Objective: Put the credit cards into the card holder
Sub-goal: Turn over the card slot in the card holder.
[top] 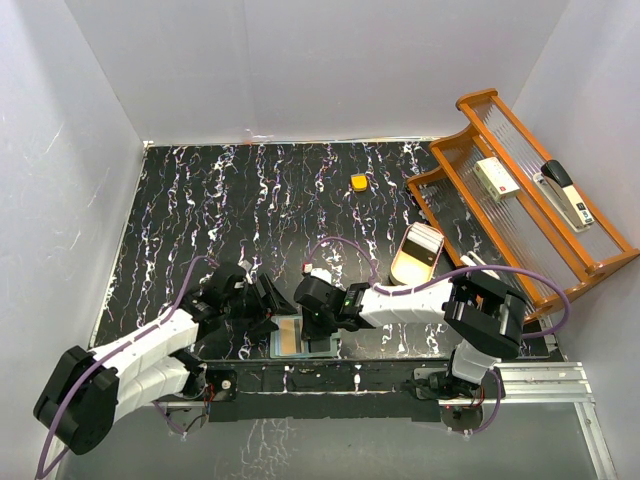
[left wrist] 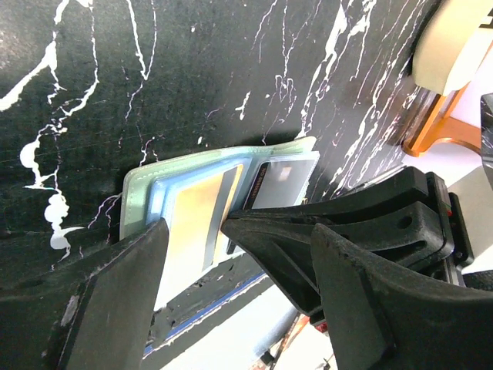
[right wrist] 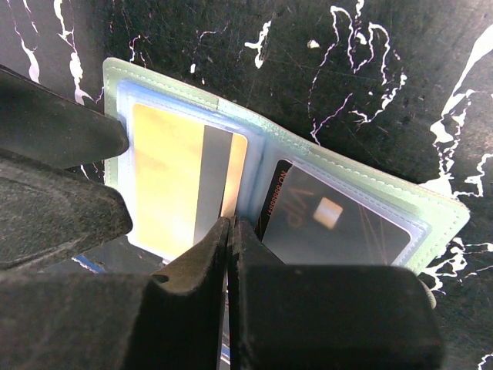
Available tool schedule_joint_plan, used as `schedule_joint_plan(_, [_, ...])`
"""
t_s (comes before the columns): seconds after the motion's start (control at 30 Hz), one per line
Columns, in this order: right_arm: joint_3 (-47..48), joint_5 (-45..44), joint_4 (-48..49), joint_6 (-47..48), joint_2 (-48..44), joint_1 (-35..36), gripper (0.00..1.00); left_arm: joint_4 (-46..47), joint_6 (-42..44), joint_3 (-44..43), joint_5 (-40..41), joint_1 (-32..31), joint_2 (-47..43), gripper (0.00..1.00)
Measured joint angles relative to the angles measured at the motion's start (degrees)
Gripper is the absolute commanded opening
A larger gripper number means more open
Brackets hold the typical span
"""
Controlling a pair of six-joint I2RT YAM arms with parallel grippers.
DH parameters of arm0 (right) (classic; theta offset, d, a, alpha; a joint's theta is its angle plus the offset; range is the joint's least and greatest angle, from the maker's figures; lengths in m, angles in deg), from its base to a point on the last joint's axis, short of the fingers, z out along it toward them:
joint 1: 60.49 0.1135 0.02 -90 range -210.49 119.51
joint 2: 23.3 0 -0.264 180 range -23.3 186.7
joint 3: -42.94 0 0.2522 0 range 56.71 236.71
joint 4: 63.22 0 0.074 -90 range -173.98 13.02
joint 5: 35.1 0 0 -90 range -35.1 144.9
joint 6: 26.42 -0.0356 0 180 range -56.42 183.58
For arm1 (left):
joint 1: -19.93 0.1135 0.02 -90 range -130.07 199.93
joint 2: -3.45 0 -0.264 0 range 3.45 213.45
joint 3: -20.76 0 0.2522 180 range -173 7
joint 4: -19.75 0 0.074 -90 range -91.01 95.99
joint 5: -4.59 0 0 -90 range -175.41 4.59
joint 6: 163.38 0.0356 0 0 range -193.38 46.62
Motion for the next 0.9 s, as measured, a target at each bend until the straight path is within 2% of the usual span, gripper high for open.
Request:
schedule_joint_plan(0.47, [-0.1,0.0,0.2,0.2,0.0,0.0,0.0,-3.2,1.4,0.0,0.8,0.0,-1.7,0.75])
schedule_joint_plan(0.9, [-0.3,0.0,0.6,0.5,0.0,0.0,0.0,0.0,1.0,0.7,-0.7,0.0,-0.6,0.75])
